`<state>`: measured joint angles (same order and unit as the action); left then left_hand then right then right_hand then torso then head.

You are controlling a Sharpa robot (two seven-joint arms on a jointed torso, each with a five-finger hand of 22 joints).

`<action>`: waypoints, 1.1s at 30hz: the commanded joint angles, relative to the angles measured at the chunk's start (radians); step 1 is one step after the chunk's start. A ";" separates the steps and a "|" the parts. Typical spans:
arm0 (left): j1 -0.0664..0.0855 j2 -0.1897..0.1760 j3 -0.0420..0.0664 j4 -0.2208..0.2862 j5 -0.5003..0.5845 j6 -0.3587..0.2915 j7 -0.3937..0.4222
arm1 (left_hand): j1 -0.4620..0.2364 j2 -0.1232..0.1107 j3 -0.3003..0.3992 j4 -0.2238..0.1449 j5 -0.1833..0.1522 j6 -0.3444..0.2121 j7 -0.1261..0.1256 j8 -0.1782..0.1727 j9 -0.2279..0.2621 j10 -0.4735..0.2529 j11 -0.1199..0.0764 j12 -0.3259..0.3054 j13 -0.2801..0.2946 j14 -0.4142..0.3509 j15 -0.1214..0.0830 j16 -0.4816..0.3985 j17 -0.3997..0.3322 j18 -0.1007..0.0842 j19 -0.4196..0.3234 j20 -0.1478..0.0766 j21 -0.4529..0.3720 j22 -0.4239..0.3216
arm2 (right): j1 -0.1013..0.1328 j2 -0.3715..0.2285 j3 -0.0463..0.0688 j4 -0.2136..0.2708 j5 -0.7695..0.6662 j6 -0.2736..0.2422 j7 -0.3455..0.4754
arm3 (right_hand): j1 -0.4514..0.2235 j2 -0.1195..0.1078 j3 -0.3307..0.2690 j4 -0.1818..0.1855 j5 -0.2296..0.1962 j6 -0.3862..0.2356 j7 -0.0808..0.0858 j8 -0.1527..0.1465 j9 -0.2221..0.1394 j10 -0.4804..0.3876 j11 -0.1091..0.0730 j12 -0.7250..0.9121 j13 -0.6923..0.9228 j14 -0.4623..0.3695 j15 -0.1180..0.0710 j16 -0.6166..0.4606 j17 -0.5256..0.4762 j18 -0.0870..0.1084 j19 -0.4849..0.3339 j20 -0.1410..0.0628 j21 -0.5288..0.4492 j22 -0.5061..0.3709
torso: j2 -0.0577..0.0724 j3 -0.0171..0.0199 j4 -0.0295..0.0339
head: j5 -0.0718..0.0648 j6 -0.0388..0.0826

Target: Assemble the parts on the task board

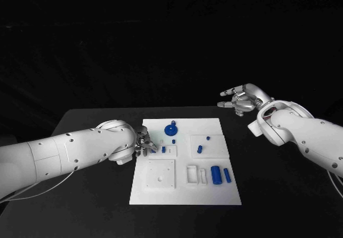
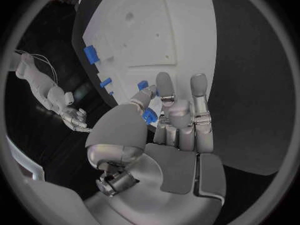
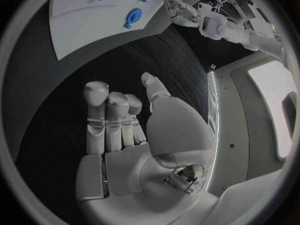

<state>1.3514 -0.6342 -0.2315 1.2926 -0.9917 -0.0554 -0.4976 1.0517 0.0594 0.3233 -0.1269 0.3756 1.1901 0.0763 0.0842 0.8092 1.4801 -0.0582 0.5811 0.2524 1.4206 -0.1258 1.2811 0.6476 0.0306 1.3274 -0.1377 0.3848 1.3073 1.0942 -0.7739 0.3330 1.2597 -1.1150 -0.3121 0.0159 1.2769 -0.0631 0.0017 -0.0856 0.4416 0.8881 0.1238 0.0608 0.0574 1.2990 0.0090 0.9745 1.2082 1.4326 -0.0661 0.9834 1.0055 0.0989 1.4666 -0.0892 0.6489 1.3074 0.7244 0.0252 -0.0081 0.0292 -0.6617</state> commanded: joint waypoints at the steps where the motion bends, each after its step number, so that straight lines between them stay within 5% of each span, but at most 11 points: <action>1: -0.017 0.007 -0.012 0.001 0.005 0.060 -0.023 | 0.014 0.020 -0.004 0.006 -0.024 0.150 -0.110 -0.005 -0.001 0.036 -0.019 0.004 0.001 0.003 -0.005 0.003 -0.002 0.002 -0.005 0.005 -0.003 0.015 | -0.001 0.000 0.001 0.001 0.000 0.012 0.004 | -0.007 0.002 0.001 -0.003 0.003 0.005 -0.003 -0.003 0.000 -0.005 -0.004 -0.001 0.000 0.005 -0.001 -0.004 0.001 0.019 0.051 0.004 -0.002 0.019 | 0.000 -0.0001 -0.0002 | -0.001 0.001; 3: -0.017 0.008 -0.012 -0.001 0.004 0.058 -0.023 | 0.018 0.023 -0.013 0.013 -0.068 0.151 -0.110 -0.005 -0.001 0.036 -0.019 0.004 0.001 0.004 -0.005 0.003 -0.002 0.002 -0.004 0.005 -0.004 0.014 | -0.001 -0.001 0.001 0.001 0.000 0.012 0.004 | -0.007 0.002 0.001 -0.001 0.004 0.005 -0.003 -0.003 0.000 -0.005 -0.004 -0.001 0.000 0.005 -0.001 -0.004 0.001 0.019 0.051 0.004 -0.002 0.019 | 0.000 -0.0006 0.0003 | -0.002 0.000; 7: -0.017 0.012 -0.011 -0.005 0.002 0.059 -0.025 | 0.027 0.022 -0.035 0.029 -0.094 0.148 -0.110 -0.007 -0.001 0.036 -0.018 0.001 0.000 0.002 -0.005 -0.001 -0.009 0.003 -0.003 0.006 -0.007 0.014 | -0.001 -0.001 0.001 0.001 0.001 0.012 0.004 | -0.007 0.002 0.001 -0.001 0.004 0.005 -0.003 -0.003 0.000 -0.005 -0.004 -0.001 0.000 0.005 -0.001 -0.004 0.001 0.019 0.051 0.004 -0.002 0.019 | 0.001 0.0000 0.0007 | -0.002 0.000; 18: -0.017 0.020 -0.011 -0.016 0.002 0.079 -0.037 | 0.032 0.009 -0.115 0.094 -0.246 0.147 -0.112 -0.006 0.001 0.036 -0.018 -0.004 -0.005 0.002 -0.006 -0.012 -0.022 0.001 -0.001 0.005 -0.015 0.013 | -0.001 -0.002 0.001 0.000 0.001 0.012 0.003 | -0.007 0.001 0.002 0.002 0.009 0.004 -0.003 -0.003 0.000 -0.005 -0.004 -0.002 -0.001 0.005 -0.001 -0.005 0.000 0.019 0.051 0.004 -0.003 0.018 | 0.000 -0.0007 0.0000 | -0.003 -0.003; 33: -0.017 0.015 -0.011 -0.033 -0.016 0.082 -0.052 | 0.033 -0.022 -0.172 0.144 -0.296 0.150 -0.114 -0.006 0.000 0.036 -0.019 -0.005 -0.009 0.001 -0.007 -0.016 -0.027 -0.001 0.001 0.003 -0.023 0.014 | -0.001 -0.004 0.001 0.000 0.001 0.011 0.004 | -0.007 0.001 0.002 0.002 0.009 0.004 -0.003 -0.003 0.000 -0.005 -0.004 -0.002 -0.001 0.005 -0.001 -0.005 0.000 0.019 0.051 0.004 -0.003 0.018 | 0.000 -0.0010 -0.0003 | -0.006 -0.003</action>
<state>1.3410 -0.6169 -0.2377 1.2639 -0.9942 -0.0089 -0.5177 1.0844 0.0447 0.1557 0.0185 0.0812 1.3382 -0.0400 0.0724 0.8097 1.4651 -0.0730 0.5809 0.2453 1.4217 -0.1248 1.2690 0.6220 0.0306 1.3275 -0.1377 0.3655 1.3078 1.0941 -0.7773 0.3330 1.2591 -1.1144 -0.3113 0.0155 1.2768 -0.0631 0.0017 -0.0855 0.4474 0.8881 0.1238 0.0608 0.0574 1.2990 0.0090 0.9745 1.2082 1.4326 -0.0661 0.9835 1.0053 0.0988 1.4666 -0.0891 0.6489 1.3073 0.7243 0.0244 -0.0078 0.0241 -0.6654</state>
